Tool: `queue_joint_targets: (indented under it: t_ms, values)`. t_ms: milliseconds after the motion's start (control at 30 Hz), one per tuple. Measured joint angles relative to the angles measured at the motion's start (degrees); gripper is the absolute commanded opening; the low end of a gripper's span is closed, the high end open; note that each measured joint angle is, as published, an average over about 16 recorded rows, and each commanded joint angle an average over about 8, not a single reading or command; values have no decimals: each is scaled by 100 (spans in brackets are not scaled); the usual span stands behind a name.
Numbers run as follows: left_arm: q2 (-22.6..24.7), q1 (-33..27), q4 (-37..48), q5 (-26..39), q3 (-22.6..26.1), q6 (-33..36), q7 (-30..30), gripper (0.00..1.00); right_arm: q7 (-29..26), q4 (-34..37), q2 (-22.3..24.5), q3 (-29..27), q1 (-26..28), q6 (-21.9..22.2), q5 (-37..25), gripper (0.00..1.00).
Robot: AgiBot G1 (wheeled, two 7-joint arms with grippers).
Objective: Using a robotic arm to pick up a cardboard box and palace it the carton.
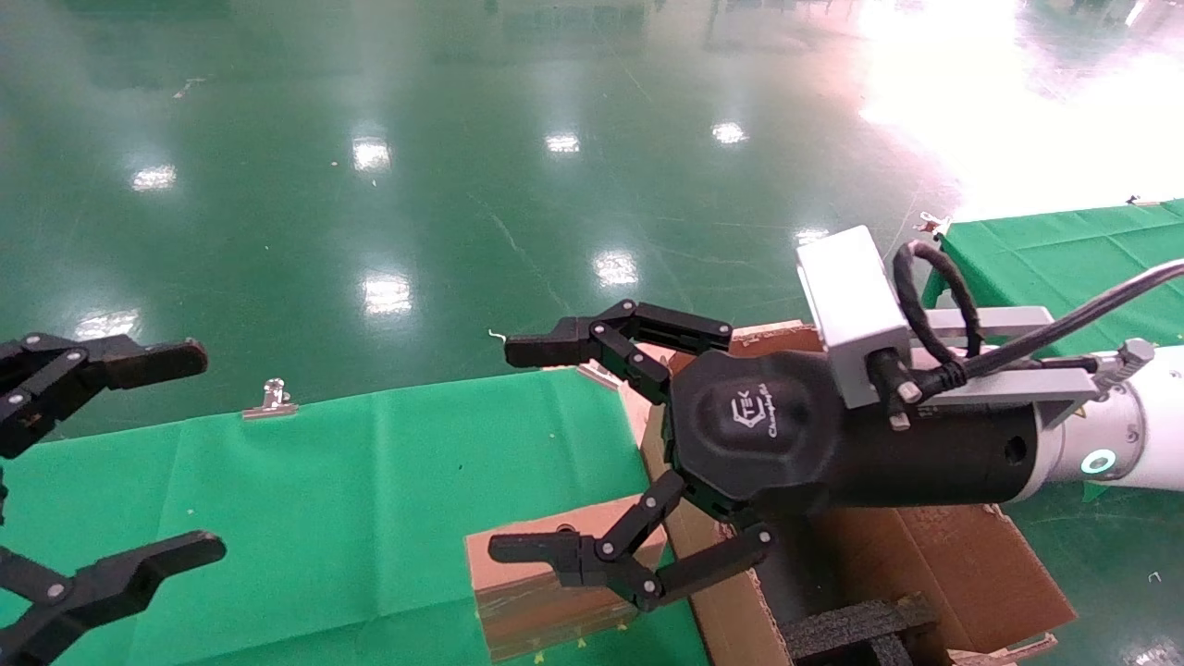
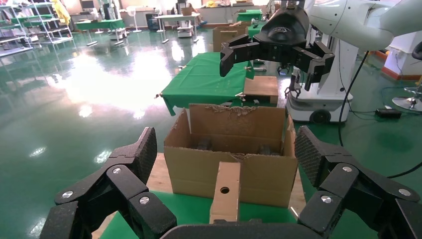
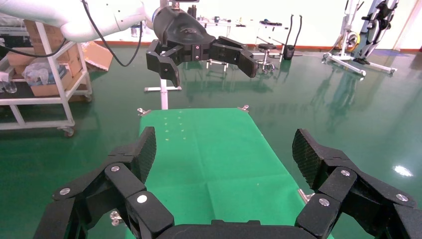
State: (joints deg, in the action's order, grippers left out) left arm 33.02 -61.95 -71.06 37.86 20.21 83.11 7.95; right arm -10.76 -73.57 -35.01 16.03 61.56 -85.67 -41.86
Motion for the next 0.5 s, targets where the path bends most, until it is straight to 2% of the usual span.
queue_joint_targets:
  t_ms: [367,400,500]
  values:
    - [0,0,0,0,0,0,0,100,0,0,0,0,0,0,0,100]
    - [0,0,0,0,0,0,0,94,0,0,0,0,0,0,0,100]
    - [0,0,0,0,0,0,0,59,0,0,0,0,0,0,0,100]
